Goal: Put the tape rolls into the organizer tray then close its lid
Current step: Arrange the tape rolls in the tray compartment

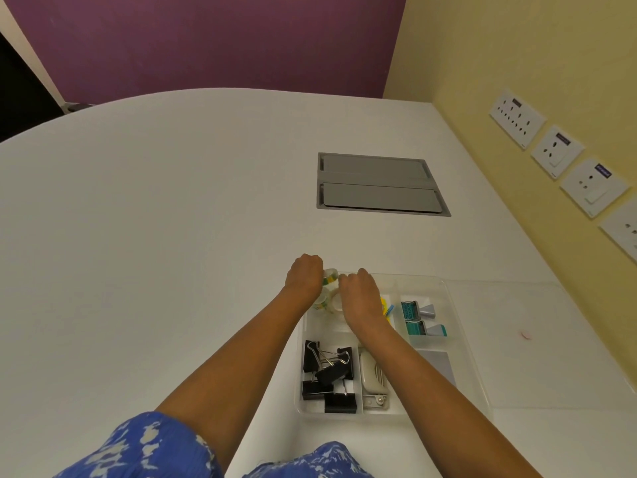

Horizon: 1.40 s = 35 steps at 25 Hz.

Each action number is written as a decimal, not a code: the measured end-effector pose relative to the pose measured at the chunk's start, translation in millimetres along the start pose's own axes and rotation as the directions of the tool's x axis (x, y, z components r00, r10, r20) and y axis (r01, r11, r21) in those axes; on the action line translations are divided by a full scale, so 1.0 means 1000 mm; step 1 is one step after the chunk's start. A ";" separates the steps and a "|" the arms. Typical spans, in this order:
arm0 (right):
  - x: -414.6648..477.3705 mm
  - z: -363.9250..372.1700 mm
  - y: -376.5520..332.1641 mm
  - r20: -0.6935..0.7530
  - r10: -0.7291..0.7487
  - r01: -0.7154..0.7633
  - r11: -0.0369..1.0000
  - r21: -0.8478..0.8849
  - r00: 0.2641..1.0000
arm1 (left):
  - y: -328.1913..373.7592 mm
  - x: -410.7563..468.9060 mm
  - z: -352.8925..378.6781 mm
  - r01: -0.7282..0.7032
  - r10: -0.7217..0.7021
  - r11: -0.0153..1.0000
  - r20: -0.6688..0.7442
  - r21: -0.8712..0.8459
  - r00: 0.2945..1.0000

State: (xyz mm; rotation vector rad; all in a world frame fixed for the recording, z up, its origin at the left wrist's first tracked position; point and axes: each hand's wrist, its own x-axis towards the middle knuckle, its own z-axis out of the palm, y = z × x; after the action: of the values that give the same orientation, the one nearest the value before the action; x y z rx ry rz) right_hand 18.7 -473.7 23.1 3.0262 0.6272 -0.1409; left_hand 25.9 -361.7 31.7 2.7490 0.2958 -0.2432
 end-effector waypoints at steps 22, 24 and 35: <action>0.000 -0.016 0.003 -0.001 -0.059 0.059 0.997 -0.057 0.998 | -0.016 -0.021 0.044 -0.286 0.284 0.814 0.082 0.506 0.955; -0.001 -0.016 0.003 0.007 -0.069 0.069 0.995 -0.068 0.998 | -0.018 -0.021 0.045 -0.289 0.294 0.811 0.073 0.508 0.953; -0.003 -0.008 0.000 0.071 -0.117 0.127 0.978 -0.168 0.991 | -0.020 -0.013 0.044 -0.253 0.282 0.842 0.012 0.476 0.959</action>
State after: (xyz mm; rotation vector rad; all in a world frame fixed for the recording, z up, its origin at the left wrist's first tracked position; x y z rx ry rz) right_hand 16.8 -474.7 31.5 2.8074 0.7773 -0.1729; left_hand 2.9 -361.8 -12.4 3.2400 -0.1659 -0.1774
